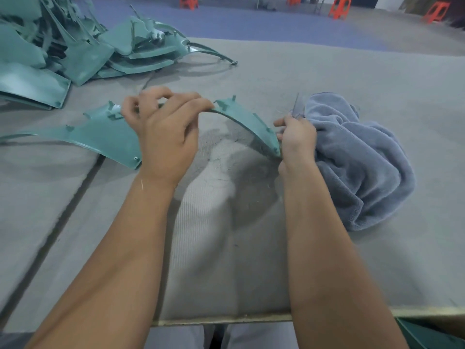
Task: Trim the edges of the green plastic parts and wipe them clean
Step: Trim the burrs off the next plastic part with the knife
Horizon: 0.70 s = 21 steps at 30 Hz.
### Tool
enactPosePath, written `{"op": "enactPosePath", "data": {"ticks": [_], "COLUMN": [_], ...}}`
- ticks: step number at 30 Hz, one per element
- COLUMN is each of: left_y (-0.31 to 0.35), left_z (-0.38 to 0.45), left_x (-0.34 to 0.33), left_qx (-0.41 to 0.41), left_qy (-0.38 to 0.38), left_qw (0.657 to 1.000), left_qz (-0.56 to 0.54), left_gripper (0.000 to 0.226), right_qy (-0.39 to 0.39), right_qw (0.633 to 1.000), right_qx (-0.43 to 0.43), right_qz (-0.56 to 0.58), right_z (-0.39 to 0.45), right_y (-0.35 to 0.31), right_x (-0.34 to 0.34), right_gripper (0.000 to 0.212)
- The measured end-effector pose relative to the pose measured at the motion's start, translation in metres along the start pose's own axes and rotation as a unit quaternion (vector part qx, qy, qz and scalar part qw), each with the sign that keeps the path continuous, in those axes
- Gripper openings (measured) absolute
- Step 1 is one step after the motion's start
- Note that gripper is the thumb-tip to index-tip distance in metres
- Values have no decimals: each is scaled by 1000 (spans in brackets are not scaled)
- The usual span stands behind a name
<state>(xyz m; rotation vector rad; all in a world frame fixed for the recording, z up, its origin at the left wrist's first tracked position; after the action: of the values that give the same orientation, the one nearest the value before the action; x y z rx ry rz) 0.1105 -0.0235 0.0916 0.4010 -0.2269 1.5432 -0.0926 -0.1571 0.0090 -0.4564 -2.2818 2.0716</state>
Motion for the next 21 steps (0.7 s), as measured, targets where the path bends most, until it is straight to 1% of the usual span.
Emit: {"op": "enactPosePath", "data": {"ticks": [1,2,4,5,6,7,8,9,10,11,13,14,15,16,17,18,19,21], "left_y": [-5,-12,-23,-24,-24,-22,-20,-19,-20,-19,-10,-1,7,14,19,19,15,2], "left_z": [0,0,-5,-9,-13,-15,-14,-14,-14,-17,-28,-34,-40,-45,-48,-49,-49,-48], "left_x": [-1,-6,-21,-28,-33,-33,-32,-30,-31,-36,-53,-61,-69,-76,-81,-87,-91,-92], "left_qx": [22,56,134,159,171,175,177,185,196,203,210,220,246,286,329,360,373,398], "left_qy": [7,-4,-77,-116,-140,-146,-138,-131,-136,-166,-269,-313,-342,-352,-347,-332,-317,-293], "left_qw": [999,998,988,980,974,972,974,974,971,963,931,905,871,828,780,746,737,751], "left_qz": [25,37,29,31,43,50,42,13,-26,-59,-133,-187,-253,-331,-404,-451,-465,-438], "left_gripper": [30,33,41,44,47,46,38,28,24,30,38,36,30,22,15,13,16,19], "right_qy": [-4,-2,1,-5,-13,-9,2,18,41,62,89,90,79,62,40,12,-24,-100], "right_qw": [999,998,997,998,999,1000,1000,1000,999,997,993,992,993,994,995,995,993,986], "right_qx": [-37,-61,-70,-61,-44,-22,-1,16,33,47,64,69,74,81,89,96,105,114], "right_qz": [18,33,43,30,17,10,10,9,12,20,48,51,46,32,8,-23,-49,-69], "right_z": [1,0,1,0,0,0,1,2,4,6,9,9,7,4,1,-3,-8,-19], "right_y": [5,8,11,10,9,8,7,6,4,3,3,4,6,7,8,10,13,15], "right_x": [0,1,3,2,0,-1,-1,2,6,10,14,12,7,-2,-12,-23,-35,-57], "right_gripper": [21,18,21,20,16,17,21,22,26,35,45,46,46,46,44,43,42,40]}}
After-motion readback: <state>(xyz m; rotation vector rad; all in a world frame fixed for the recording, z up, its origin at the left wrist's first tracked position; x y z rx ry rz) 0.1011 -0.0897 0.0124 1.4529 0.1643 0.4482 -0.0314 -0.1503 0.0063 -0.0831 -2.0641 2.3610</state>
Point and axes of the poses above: each hand's wrist, its own z-axis towards the middle knuckle, its own x-axis out of the back of the hand, y = z × x, the point moved 9 cm from there along z, towards the middle knuckle, and after that the axes turned 8 degrees about z, right-handed, at the moved point
